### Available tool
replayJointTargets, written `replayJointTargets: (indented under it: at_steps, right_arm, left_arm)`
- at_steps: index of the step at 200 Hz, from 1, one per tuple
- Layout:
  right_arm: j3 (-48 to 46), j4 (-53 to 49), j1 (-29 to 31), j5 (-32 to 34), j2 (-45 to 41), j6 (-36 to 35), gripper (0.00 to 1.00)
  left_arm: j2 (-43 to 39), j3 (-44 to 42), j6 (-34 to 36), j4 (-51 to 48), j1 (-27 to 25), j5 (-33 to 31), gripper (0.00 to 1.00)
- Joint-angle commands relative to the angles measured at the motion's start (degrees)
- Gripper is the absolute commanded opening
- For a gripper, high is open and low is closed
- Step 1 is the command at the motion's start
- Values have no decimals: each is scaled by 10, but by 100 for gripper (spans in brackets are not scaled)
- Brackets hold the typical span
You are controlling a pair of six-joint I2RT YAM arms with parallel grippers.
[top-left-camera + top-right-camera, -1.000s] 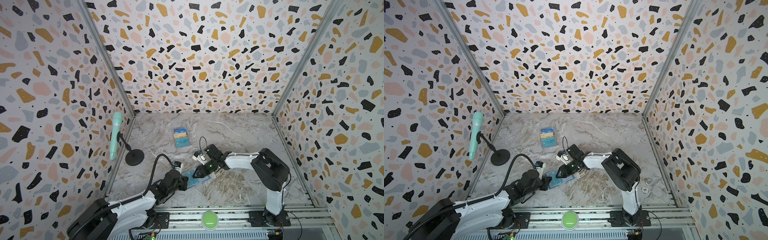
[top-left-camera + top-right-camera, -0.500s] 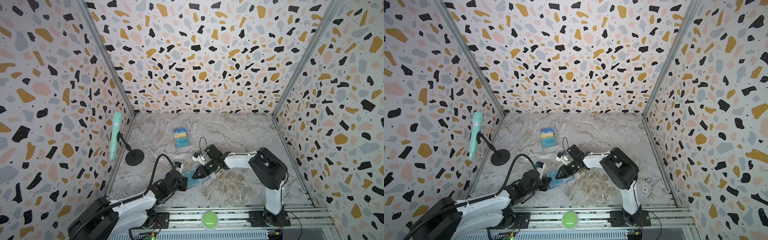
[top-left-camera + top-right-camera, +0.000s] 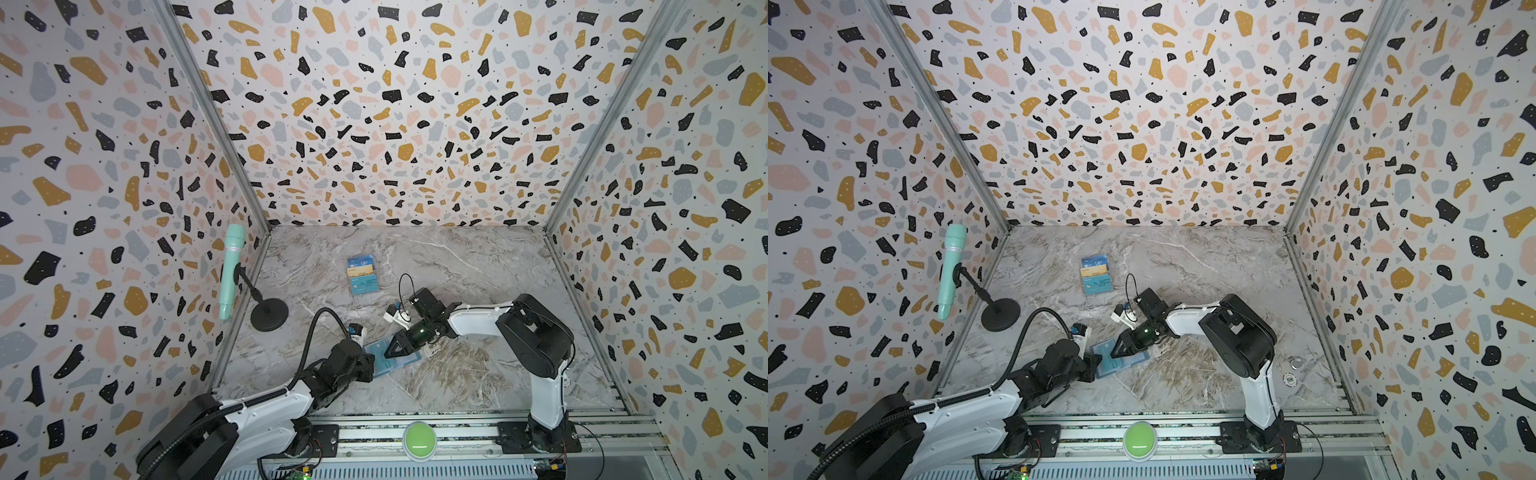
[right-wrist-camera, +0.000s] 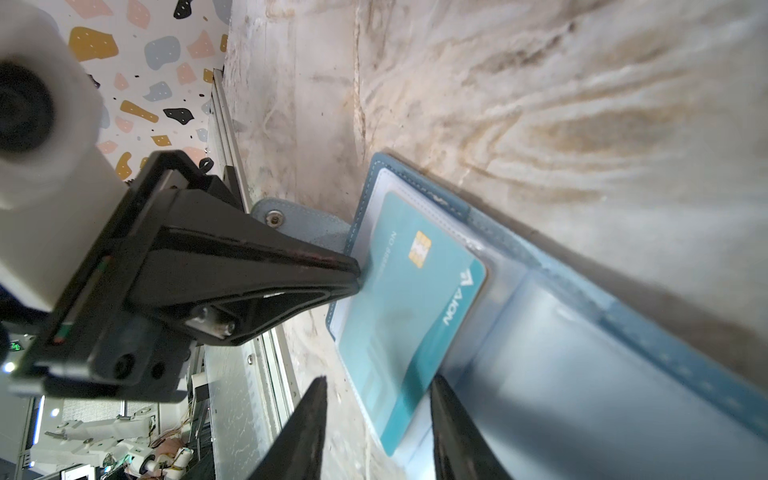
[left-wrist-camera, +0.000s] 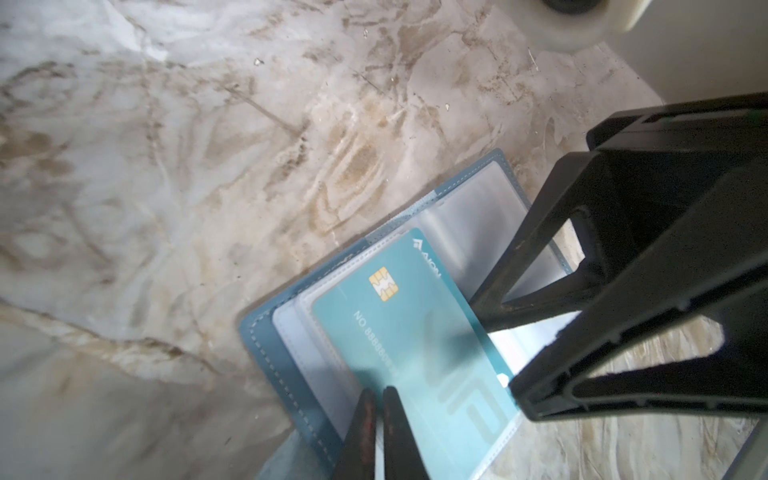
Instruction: Take the credit cards out of the card holder
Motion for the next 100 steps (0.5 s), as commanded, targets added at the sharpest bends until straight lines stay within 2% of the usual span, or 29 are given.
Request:
replayJointTargets:
  at_steps: [1,100]
  right_arm:
    - [9,29,7,-50,2,7,41]
    - [-1,73,-4,-78,4,42,39]
  left_arm:
    - [6,-14,8,-18,-1,-5,10]
    - [-1,-16,9,-21,-1,-2,9]
